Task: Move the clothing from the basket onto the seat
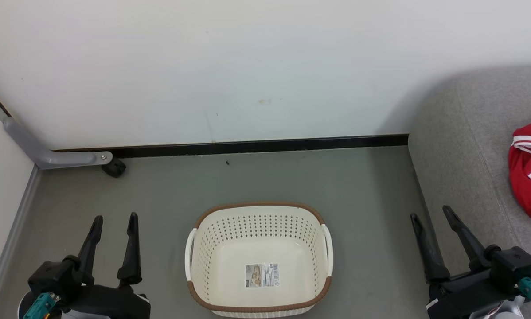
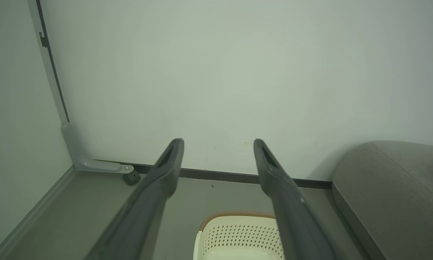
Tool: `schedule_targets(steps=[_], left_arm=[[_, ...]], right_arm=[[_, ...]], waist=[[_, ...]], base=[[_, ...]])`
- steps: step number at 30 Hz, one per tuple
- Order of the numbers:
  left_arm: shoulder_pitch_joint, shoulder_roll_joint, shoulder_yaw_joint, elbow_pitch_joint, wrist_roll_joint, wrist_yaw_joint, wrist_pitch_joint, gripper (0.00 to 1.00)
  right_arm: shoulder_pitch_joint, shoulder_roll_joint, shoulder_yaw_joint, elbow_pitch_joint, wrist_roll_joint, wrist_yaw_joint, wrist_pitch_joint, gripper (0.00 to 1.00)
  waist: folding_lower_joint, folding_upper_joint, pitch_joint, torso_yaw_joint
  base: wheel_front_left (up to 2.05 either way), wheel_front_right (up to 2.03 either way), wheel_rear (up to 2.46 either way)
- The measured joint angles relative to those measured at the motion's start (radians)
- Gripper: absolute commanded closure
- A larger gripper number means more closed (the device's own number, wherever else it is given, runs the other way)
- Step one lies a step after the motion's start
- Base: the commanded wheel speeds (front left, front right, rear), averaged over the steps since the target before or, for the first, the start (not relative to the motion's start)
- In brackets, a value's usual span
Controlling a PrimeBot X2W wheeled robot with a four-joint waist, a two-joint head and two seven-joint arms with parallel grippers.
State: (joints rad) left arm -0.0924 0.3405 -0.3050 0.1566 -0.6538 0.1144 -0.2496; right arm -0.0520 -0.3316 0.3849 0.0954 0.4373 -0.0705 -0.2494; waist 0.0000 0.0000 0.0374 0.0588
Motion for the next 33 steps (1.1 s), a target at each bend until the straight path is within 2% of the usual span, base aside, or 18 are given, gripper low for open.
schedule_targets(steps=[23, 33], left_arm=[[0.019, -0.044, 0.063, 0.042, 0.046, -0.002, 0.0, 0.0], [0.019, -0.058, 0.081, 0.049, 0.058, -0.027, 0.0, 0.0]], right_arm=[[-0.001, 0.046, -0.063, 0.019, -0.017, 0.018, 0.0, 0.0], [-0.001, 0.059, -0.085, 0.023, -0.043, 0.036, 0.0, 0.0]], waist=[[0.0, 0.0, 0.011, -0.009], [0.0001, 0.0, 0.015, -0.011]], base=[[0.0, 0.0, 0.0], [0.0, 0.0, 0.0]])
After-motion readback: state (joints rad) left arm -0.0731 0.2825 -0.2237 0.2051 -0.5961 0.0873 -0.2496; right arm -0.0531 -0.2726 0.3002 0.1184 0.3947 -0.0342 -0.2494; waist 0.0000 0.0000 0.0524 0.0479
